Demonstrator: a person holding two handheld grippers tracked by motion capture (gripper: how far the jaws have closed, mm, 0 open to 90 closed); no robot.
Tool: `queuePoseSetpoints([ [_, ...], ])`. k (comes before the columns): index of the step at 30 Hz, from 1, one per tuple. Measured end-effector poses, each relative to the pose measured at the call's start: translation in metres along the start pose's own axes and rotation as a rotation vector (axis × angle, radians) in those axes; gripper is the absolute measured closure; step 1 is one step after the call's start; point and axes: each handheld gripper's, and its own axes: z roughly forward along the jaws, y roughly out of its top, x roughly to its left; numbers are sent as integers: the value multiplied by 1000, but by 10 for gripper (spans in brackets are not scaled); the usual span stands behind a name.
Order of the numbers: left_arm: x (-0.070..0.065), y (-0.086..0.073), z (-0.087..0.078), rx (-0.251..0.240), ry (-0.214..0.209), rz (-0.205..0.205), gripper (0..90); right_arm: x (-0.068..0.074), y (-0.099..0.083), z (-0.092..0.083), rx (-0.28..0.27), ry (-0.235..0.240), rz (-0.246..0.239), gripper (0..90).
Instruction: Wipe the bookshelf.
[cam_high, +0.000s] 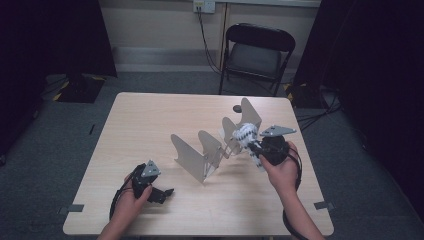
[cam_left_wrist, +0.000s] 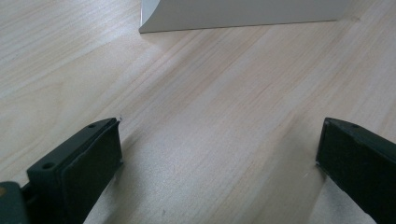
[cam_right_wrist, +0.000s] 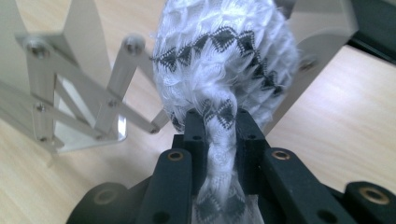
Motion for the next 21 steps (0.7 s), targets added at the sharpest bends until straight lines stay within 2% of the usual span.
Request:
queuePoseSetpoints([
  [4,0,0,0,1,0,1,0,-5,4,-4,5,-19,-5,785],
  [13,0,0,0,0,0,0,0,-7,-18,16,50,-5,15,785],
  [17,0,0,0,0,0,0,0,-3,-27,28,83,-5,1,785],
  [21,0,0,0,0,0,0,0,-2,-35,35,69,5,29,785],
])
